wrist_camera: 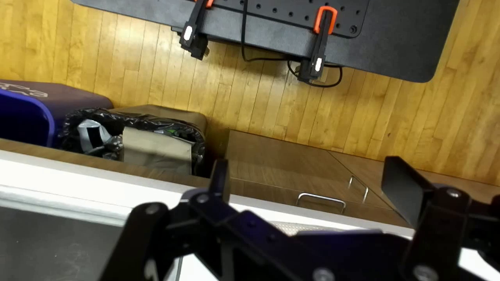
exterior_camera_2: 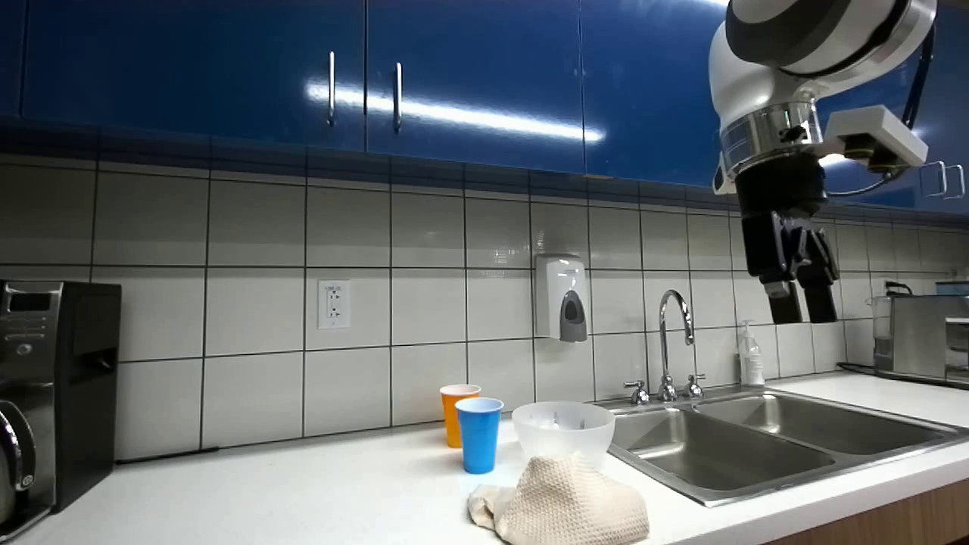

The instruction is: Put the white towel inside the plastic bowl

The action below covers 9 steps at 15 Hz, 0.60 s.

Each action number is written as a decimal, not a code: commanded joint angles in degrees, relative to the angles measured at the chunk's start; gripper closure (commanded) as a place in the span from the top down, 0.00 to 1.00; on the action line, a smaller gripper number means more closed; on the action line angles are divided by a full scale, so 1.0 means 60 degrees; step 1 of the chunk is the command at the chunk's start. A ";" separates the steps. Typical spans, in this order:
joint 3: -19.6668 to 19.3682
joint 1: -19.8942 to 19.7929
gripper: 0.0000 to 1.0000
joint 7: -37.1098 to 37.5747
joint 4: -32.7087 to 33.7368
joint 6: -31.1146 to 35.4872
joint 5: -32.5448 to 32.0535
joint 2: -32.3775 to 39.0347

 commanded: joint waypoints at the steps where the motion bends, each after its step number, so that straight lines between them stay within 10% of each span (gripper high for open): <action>1: 0.0470 0.0265 1.00 0.0614 -0.0374 0.0962 0.0388 0.0020; 9: 0.1041 0.0784 1.00 0.1234 -0.0441 0.3017 0.1059 0.1404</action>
